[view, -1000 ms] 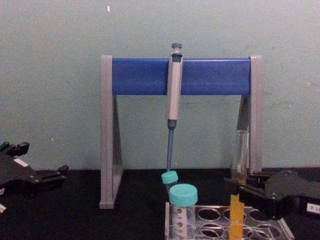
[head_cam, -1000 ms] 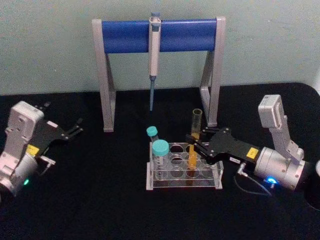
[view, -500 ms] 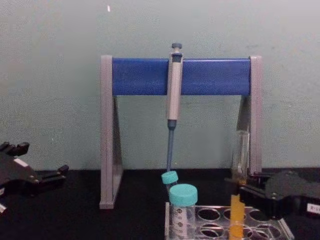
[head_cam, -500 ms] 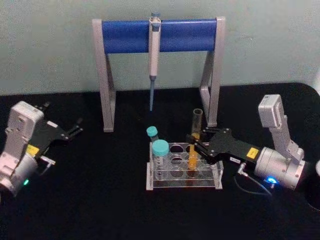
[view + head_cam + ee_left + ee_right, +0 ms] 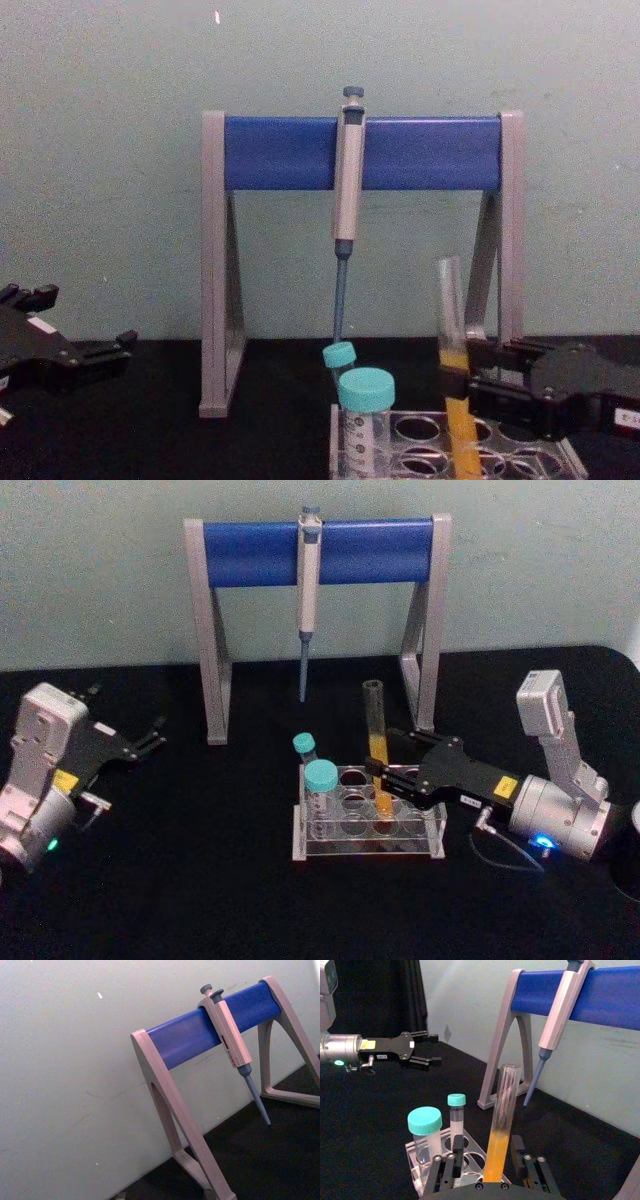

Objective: Pick up the test tube from the test tube rack, shake it, then place it back into the test tube rack.

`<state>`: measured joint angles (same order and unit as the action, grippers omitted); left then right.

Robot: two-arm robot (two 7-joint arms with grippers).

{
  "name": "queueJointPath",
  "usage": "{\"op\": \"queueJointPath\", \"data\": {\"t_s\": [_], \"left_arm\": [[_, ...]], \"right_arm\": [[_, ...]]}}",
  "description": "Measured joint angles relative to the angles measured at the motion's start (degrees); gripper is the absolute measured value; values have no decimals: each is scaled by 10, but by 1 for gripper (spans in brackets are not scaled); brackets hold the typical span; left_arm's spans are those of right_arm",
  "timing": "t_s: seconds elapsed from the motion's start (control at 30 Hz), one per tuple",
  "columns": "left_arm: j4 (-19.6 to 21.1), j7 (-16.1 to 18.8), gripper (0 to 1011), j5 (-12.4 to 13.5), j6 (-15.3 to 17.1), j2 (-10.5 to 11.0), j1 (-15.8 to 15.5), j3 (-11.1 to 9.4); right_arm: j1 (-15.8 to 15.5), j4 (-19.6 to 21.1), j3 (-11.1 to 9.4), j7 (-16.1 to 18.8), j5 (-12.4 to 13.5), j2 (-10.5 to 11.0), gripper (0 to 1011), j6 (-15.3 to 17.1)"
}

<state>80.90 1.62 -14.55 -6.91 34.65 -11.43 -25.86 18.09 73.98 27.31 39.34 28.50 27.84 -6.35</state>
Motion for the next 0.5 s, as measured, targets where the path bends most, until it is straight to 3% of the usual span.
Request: {"op": "queueJointPath", "data": {"t_s": [0.27,0.5], "left_arm": [[0,0,1001,0,0,0,0,0],[0,0,1001,0,0,0,0,0]], "right_arm": [[0,0,0,0,0,0,836,0],[0,1,0,0,0,0,1000,-1]]}}
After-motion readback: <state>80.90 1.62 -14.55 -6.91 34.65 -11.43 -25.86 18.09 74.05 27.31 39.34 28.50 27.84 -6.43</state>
